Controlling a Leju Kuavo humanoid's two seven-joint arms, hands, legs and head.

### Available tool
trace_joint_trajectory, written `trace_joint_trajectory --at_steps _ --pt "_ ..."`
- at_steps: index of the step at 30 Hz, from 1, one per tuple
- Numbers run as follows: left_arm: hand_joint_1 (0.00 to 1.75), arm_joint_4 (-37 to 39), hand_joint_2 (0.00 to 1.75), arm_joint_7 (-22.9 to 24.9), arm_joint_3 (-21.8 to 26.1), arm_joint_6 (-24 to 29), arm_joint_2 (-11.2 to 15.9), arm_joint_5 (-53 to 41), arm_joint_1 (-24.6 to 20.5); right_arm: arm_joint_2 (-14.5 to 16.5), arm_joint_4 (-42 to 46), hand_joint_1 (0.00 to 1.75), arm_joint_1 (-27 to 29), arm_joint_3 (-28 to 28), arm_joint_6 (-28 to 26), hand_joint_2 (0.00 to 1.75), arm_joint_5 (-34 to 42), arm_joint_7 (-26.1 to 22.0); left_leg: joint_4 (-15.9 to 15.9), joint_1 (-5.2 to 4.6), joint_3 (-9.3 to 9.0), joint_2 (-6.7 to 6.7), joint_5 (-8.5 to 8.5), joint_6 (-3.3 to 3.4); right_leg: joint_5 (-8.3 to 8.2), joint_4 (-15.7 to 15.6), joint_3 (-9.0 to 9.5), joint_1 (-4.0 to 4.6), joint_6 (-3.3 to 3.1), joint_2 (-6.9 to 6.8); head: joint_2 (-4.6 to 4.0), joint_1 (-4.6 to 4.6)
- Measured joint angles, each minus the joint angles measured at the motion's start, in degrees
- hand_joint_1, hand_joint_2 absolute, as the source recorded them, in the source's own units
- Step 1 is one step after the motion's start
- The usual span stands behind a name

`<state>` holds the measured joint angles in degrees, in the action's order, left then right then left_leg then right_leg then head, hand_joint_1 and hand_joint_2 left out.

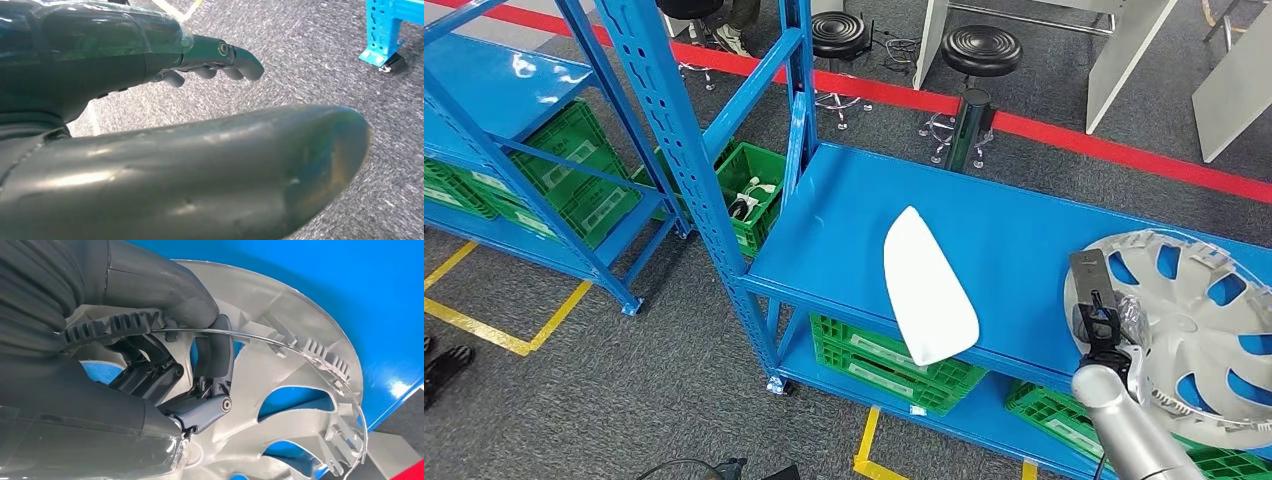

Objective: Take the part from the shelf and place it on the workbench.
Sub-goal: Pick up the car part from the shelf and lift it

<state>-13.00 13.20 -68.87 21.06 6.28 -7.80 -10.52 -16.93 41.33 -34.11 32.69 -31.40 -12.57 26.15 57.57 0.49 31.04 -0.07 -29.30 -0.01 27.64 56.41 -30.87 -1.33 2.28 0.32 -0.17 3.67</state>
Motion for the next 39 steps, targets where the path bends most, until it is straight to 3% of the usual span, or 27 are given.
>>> trace_joint_trajectory --at_steps 2,7,13,18,25,30,34,39 --pt "0.0 0.0 0.0 0.0 0.0 0.06 -0.01 -0.12 0.08 -0.25 0.13 1.75 0.27 -0.43 -0.58 1.75 1.27 -1.23 0.0 0.0 0.01 -0.03 0.0 0.0 0.0 0.0 0.0 0.0 0.0 0.0 0.0 0.0" --pt "0.0 0.0 0.0 0.0 0.02 0.6 0.01 -0.25 0.73 -1.23 4.15 1.75 2.2 -1.96 -3.8 1.75 7.43 -10.1 0.0 0.0 0.01 0.08 -0.05 0.02 0.0 0.0 0.0 0.0 0.0 0.05 0.0 0.0" --pt "0.0 0.0 0.0 0.0 0.03 0.73 0.0 -0.26 1.14 -2.38 10.17 1.75 3.7 -3.58 -4.26 1.75 8.45 -10.92 0.0 0.0 -0.01 0.09 -0.07 0.03 0.0 0.0 -0.01 0.0 0.0 0.07 0.0 0.0" --pt "0.0 0.0 0.0 0.0 0.13 1.05 -0.01 -0.06 1.4 -3.6 16.38 1.75 5.18 -5.22 -5.33 1.75 9.3 -15.82 0.01 -0.01 -0.01 0.12 -0.06 0.03 -0.01 0.04 -0.01 -0.01 0.01 0.08 0.0 0.0" --pt "0.0 0.0 0.0 0.0 0.57 1.92 -0.5 0.37 2.22 -8.42 37.44 1.75 5.08 -9.47 -3.29 1.75 6.56 -8.38 0.01 -0.04 0.02 0.06 -0.07 0.04 0.0 0.04 -0.04 -0.05 0.0 0.05 0.0 -0.01" --pt "0.0 0.0 0.0 0.0 1.49 3.16 -1.25 2.0 2.43 -11.36 50.75 1.75 2.76 -11.47 0.2 1.75 11.22 -8.49 0.01 -0.08 0.05 0.05 -0.07 0.04 0.0 0.06 -0.1 -0.1 0.0 0.04 0.0 -0.01" --pt "0.0 -0.25 1.75 0.0 3.47 3.56 -2.31 7.66 2.35 -13.2 61.34 1.75 0.17 -12.58 1.51 1.75 16.41 -11.31 0.03 -0.09 0.02 -0.14 -0.07 0.04 0.0 0.06 -0.14 -0.11 0.01 0.04 0.0 -0.01" --pt "0.0 -2.13 1.75 0.72 9.06 3.15 -5.19 20.16 1.54 -14.74 76.64 1.75 0.62 -14.31 -0.63 1.75 12.94 -12.75 0.06 -0.1 0.02 -1.01 -0.06 0.04 0.08 0.03 -0.06 -0.13 0.08 -0.25 0.0 -0.01"
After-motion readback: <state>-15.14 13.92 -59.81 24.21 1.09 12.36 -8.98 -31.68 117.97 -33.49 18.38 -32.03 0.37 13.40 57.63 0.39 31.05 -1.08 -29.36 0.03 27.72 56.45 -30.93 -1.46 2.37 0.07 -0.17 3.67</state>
